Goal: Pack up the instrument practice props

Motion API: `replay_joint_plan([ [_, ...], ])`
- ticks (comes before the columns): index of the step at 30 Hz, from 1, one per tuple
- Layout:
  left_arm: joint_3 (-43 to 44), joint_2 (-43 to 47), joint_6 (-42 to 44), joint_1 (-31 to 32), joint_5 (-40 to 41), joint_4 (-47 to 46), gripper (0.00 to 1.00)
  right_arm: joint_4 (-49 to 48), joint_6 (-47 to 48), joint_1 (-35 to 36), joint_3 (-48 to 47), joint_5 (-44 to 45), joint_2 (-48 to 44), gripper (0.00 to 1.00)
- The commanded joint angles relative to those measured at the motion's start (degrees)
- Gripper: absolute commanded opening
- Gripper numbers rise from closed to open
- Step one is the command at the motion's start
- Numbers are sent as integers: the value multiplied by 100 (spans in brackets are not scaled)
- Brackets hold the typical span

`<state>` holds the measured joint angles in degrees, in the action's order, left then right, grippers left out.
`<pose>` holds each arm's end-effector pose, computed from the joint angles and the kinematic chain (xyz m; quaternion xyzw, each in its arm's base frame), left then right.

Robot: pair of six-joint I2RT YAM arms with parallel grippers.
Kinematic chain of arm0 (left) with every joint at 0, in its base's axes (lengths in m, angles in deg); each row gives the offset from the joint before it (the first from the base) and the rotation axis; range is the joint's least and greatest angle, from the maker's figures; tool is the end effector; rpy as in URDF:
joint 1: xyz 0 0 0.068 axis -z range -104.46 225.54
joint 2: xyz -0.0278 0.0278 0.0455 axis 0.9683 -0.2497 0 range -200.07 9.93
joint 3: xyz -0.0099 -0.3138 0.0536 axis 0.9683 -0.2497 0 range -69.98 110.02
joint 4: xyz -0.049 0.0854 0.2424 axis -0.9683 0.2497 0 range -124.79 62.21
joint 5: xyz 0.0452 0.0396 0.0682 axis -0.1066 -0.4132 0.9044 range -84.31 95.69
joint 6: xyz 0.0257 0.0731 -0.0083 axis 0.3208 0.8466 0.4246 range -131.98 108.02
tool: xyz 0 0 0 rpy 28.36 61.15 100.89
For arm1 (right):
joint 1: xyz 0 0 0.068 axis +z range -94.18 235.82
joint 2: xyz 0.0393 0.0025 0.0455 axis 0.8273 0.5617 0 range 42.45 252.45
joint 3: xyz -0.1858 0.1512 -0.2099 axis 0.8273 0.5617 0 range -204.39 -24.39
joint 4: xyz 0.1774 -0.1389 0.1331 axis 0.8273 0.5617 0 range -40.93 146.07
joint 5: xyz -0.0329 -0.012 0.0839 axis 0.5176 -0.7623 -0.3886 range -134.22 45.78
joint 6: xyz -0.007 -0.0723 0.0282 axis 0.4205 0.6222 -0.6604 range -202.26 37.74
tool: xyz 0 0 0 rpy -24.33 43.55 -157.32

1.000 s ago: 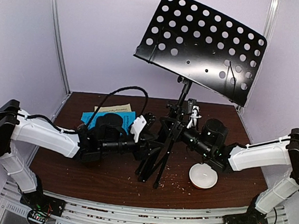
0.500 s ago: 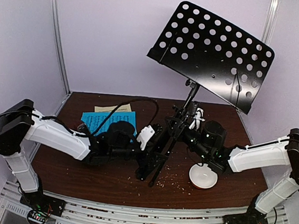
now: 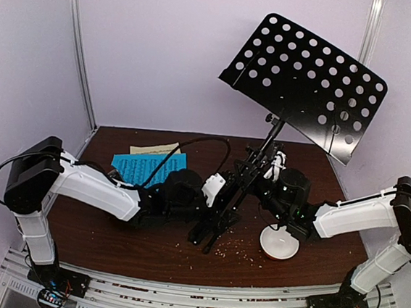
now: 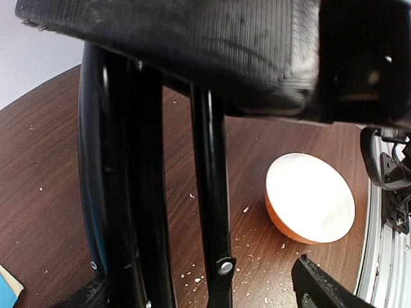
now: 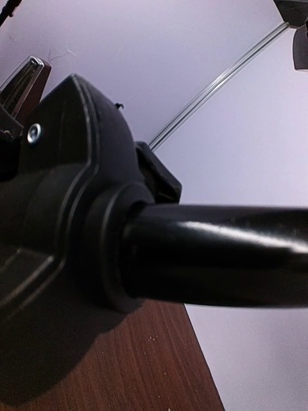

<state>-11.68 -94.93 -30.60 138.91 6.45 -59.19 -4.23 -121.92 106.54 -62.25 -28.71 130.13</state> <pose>0.1989 -0.3948 0.2243 0.3125 0.7687 -0.3619 0.4248 0.2350 0.2591 0.2839 0.0324 0.6853 0.4468 0.5742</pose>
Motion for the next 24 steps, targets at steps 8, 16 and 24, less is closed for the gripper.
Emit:
replay_joint_plan([
  [8, -149, -149, -417, -159, 1514, 942, 87, -607, 947, 147, 64, 71, -210, 0],
  [16, -210, -165, -570, -159, 1833, 1125, 87, -594, 923, 143, 127, 78, -259, 0],
  [24, -312, -78, -738, -218, 2021, 1256, 92, -558, 910, 143, 189, 100, -321, 0],
])
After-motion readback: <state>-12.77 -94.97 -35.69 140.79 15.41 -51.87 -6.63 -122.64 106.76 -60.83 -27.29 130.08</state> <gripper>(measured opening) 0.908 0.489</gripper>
